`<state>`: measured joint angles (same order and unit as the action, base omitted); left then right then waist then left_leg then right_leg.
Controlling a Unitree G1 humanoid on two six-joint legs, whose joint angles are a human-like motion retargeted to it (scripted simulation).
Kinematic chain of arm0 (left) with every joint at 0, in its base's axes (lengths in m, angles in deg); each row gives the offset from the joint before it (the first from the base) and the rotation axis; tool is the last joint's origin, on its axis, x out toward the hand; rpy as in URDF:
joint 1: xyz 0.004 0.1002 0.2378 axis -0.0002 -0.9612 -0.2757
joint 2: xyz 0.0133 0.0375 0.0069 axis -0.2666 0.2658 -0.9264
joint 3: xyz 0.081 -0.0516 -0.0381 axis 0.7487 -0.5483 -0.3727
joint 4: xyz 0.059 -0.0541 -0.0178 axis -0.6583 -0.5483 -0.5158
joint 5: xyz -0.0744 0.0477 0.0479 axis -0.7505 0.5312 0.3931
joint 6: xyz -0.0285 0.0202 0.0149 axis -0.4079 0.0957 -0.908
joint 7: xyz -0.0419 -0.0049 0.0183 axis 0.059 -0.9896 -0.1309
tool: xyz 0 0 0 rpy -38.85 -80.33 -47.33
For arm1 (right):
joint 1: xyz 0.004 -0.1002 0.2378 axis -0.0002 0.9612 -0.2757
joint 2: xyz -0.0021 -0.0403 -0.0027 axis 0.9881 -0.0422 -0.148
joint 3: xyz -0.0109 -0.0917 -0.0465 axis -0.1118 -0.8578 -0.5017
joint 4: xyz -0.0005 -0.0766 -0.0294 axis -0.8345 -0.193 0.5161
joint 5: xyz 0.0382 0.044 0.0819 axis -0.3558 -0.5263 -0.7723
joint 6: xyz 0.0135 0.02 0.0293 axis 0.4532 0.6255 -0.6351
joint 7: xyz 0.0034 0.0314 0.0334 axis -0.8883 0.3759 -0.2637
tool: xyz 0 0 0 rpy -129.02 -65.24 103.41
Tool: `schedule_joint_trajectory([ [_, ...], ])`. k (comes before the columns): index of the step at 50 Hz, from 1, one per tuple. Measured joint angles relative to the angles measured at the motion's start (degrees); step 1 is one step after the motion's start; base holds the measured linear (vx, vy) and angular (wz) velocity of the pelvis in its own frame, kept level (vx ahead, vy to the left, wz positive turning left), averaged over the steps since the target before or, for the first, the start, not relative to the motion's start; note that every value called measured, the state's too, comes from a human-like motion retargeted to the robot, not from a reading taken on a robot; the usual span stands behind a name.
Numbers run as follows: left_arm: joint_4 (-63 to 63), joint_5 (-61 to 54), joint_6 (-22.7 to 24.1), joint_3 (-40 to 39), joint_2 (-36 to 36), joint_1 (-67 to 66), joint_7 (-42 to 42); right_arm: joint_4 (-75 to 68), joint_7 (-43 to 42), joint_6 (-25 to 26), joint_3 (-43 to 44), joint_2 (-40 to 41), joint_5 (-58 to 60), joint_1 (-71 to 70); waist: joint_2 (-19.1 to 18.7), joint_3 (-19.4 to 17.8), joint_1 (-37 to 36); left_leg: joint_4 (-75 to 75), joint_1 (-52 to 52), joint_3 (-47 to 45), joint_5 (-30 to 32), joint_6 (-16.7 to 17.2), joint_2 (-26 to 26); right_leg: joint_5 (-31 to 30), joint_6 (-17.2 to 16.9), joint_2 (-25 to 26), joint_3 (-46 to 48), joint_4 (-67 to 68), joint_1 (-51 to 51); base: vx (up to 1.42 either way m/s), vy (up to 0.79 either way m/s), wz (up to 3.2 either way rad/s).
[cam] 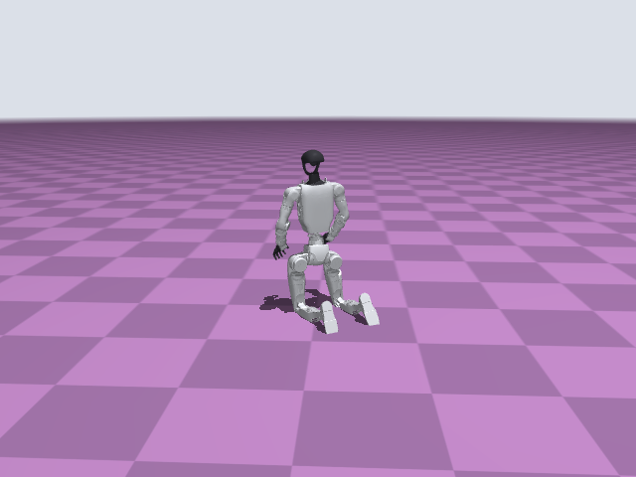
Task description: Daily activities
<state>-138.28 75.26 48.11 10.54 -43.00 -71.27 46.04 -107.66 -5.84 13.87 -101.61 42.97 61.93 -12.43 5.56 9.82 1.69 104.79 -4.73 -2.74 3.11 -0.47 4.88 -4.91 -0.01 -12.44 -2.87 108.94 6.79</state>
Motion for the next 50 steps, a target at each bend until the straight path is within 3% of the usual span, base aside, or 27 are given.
schedule_joint_trajectory([
  [50,0.5,1.7,0.8,1.6,0.2,0.9,-0.1,-0.7,0.8,-0.7,-2.1,-1.1,1.7,0.0,0.5,0.4,0.2,0.7,-1.0,0.6,-0.5,-0.3,-0.9,-0.5,-1.2,1.7,0.5,-0.4,0.1,0.00,0.00,0.00],
])
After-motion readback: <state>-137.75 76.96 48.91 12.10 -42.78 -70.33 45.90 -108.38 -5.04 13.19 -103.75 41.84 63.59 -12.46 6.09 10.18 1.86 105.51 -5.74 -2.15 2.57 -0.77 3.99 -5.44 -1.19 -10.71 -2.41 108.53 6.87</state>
